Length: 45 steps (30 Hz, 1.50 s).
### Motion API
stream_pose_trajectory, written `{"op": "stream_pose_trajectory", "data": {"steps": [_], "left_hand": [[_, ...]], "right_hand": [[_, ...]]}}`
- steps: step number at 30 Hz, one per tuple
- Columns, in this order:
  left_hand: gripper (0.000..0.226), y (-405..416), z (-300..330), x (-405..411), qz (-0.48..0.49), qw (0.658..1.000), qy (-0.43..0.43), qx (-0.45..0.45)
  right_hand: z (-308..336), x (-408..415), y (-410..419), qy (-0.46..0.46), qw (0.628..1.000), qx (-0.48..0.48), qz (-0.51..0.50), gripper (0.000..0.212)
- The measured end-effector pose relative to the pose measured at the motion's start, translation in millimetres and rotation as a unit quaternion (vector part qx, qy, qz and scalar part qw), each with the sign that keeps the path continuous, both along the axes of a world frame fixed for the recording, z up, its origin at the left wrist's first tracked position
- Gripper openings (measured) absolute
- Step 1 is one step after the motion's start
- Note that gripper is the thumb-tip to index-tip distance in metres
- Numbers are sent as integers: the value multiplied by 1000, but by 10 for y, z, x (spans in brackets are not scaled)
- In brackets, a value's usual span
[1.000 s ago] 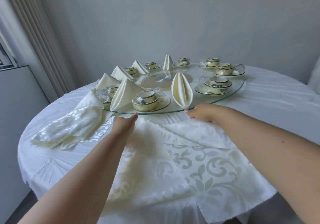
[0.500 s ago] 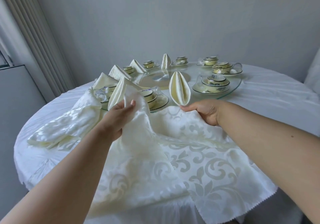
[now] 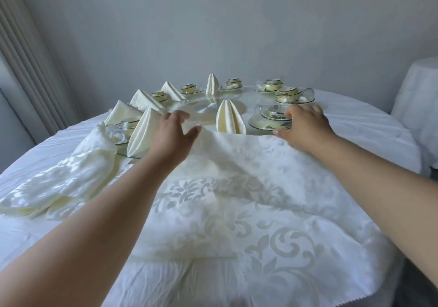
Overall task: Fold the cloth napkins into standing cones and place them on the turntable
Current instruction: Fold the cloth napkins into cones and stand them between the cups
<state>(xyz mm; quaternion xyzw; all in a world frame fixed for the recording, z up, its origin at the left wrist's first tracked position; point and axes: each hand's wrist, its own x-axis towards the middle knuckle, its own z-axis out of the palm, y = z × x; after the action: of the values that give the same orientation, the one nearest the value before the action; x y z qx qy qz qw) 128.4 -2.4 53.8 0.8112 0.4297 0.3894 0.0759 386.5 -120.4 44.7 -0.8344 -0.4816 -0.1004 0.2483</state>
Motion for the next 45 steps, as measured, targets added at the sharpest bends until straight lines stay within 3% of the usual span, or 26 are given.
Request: {"op": "stream_pose_trajectory", "data": {"steps": [3, 6, 10, 12, 14, 18, 21, 24, 28, 32, 36, 40, 45], "left_hand": [[9, -300, -176, -119, -123, 989, 82, -25], [21, -452, -453, -231, -193, 959, 180, -106], [31, -477, -716, -305, -241, 924, 170, -244], [30, -492, -779, -312, -253, 926, 149, -238], [28, -522, -802, -303, -245, 932, 118, -241], [25, -600, -799, -306, -222, 928, 66, -293], [38, -679, -760, -382, -218, 929, 26, -298], [45, -774, -678, -514, -233, 928, -19, -290], [42, -1051, -524, -780, -220, 928, -67, -294], [39, -1307, -458, -1040, -208, 921, -83, -318], [44, -1087, -517, -1005, -86, 948, -88, -294], [48, -647, -661, -967, 25, 975, 46, -214], [37, -445, -717, -966, 91, 965, 176, -174]], "right_hand": [[11, -282, -294, 100, 981, -13, 166, 30], [-65, -708, -728, 169, 916, -138, 337, 27], [-381, -1060, -1168, 52, 868, -259, 421, 48], [-556, -1121, -1258, -27, 870, -255, 420, 60], [-659, -1135, -1246, -27, 879, -205, 429, 54], [-693, -1087, -1164, 116, 876, -157, 440, 24], [-617, -984, -1119, 249, 854, -137, 436, 24], [-364, -890, -1086, 382, 821, -31, 422, 28], [105, -756, -939, 501, 778, 49, 376, 23], [373, -799, -456, 400, 856, 42, 323, 23], [363, -935, 217, 247, 933, 19, 260, 30], [339, -884, 259, 228, 939, 80, 243, 30], [85, -633, -338, 147, 959, 110, 214, 27]]}}
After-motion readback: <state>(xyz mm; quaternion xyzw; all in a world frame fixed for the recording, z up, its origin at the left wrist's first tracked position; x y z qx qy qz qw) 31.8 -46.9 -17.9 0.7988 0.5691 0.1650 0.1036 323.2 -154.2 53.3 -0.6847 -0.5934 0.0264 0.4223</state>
